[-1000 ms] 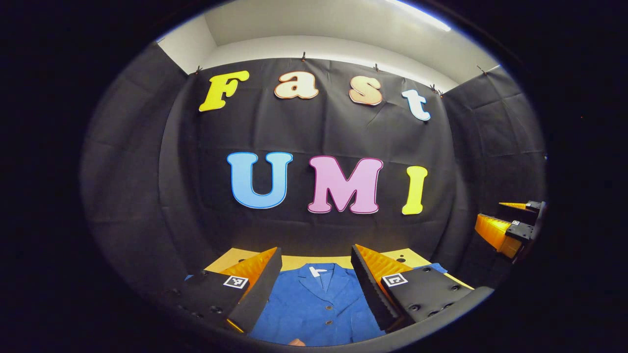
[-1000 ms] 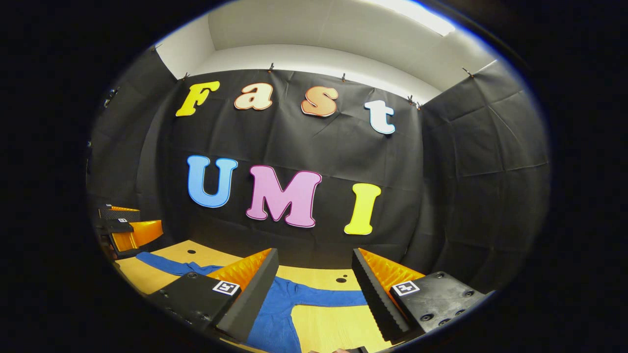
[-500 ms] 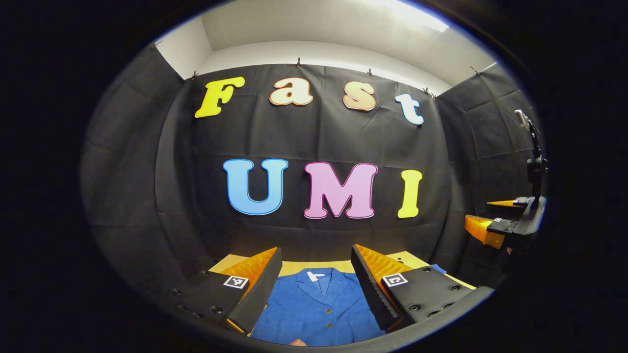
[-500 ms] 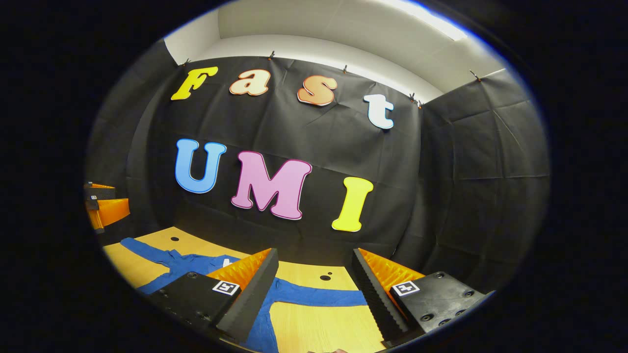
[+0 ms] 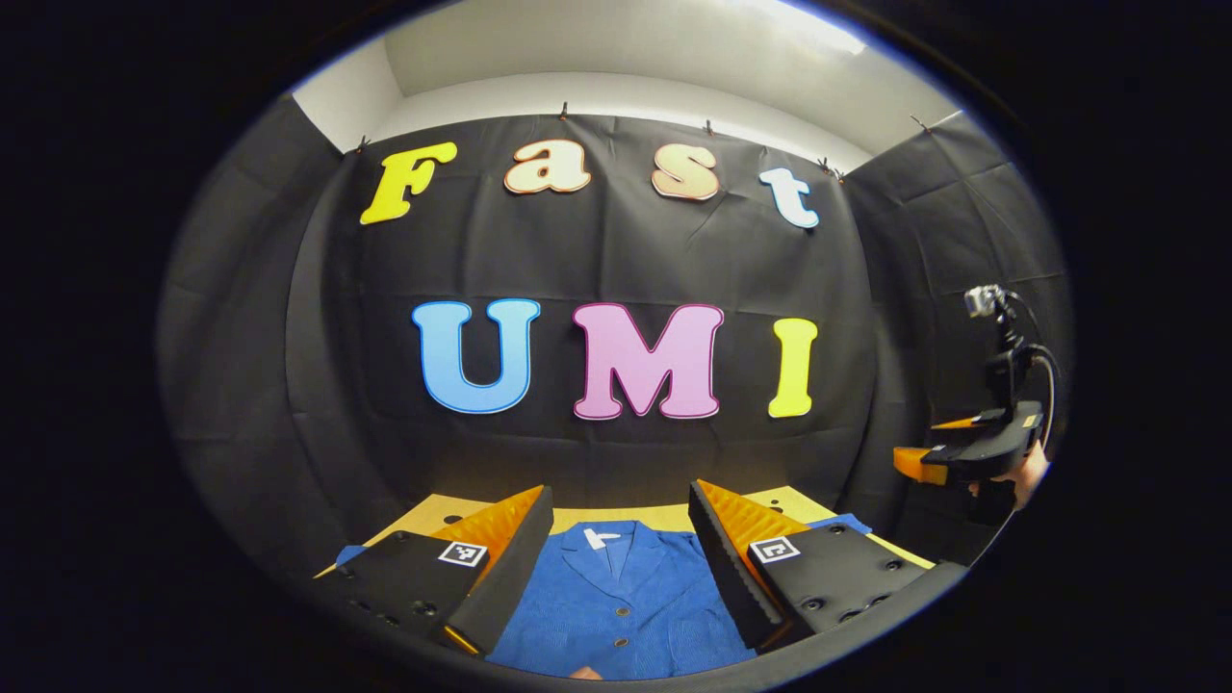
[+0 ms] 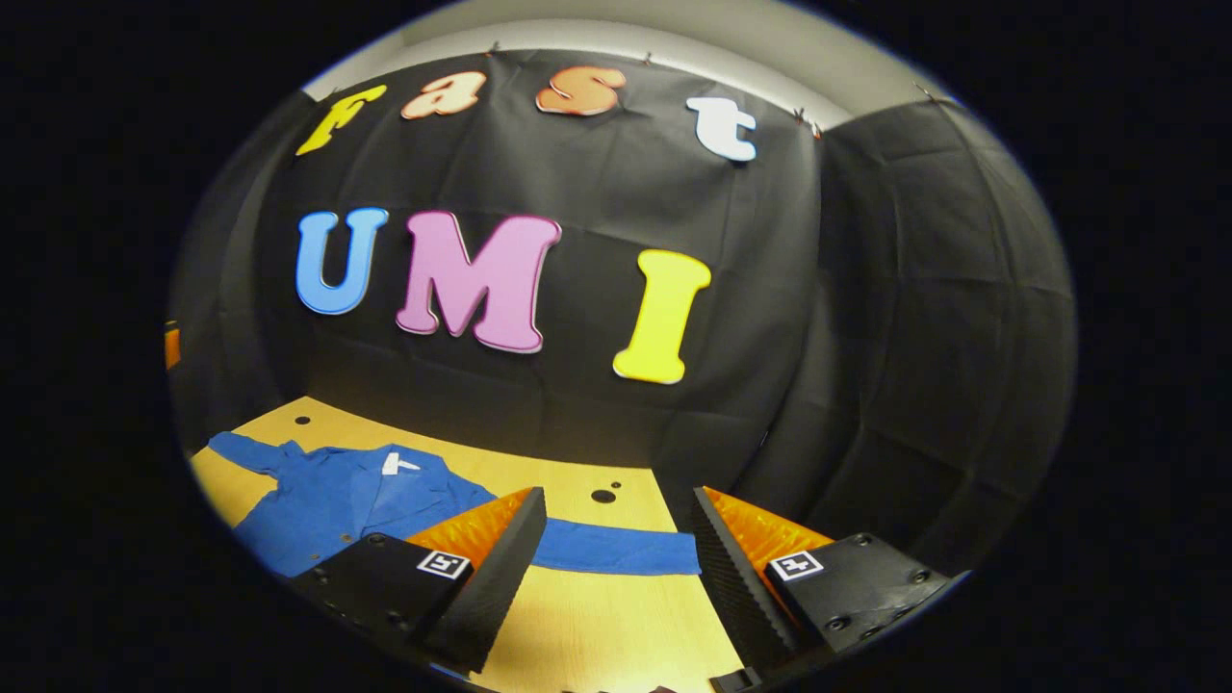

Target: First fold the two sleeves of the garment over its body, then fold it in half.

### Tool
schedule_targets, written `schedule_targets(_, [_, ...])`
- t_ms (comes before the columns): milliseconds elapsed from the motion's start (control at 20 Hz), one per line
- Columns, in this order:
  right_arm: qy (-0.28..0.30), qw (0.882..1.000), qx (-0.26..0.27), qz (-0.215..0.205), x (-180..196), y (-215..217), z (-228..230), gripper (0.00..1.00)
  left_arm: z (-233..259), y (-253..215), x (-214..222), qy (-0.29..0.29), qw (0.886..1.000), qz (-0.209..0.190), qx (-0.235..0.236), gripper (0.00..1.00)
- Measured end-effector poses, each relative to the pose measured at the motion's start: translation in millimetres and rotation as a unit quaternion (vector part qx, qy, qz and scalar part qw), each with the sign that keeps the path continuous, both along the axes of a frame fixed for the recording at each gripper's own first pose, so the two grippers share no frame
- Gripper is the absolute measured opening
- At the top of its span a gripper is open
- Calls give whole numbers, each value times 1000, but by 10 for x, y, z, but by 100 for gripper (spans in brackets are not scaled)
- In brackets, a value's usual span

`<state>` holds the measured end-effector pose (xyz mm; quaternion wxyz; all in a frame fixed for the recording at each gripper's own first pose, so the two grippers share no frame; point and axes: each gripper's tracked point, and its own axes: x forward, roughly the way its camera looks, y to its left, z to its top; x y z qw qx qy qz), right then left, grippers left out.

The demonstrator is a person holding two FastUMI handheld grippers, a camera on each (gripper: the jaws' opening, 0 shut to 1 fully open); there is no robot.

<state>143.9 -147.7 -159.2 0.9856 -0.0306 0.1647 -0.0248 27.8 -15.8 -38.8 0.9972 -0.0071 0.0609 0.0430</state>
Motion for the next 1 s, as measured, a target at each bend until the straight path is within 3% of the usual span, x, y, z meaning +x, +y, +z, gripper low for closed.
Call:
schedule_targets(200, [93, 994, 41, -30, 606, -661, -1076, 96, -74, -141, 250, 21, 999, 18, 19, 81])
schedule_targets(400, [194, 976, 87, -52, 1014, -1126, -2181, 98, -284, -355, 554, 66, 997, 45, 24, 81])
schedule_targets(500, [232, 965, 108, -53, 1168, -1188, -2590, 97, -362, -488, 709, 83, 995, 57, 2, 81])
schedule_targets(650, [279, 954, 104, -44, 1278, -1223, -3082, 98, -560, -642, 839, 122, 990, 70, -17, 82])
schedule_targets(850, [312, 944, 102, -41, 1274, -1226, -3361, 97, -599, -664, 990, 141, 986, 84, 8, 81])
schedule_targets(1000, [337, 935, 104, -46, 1282, -1286, -3568, 97, -621, -789, 1129, 141, 987, 73, 16, 82])
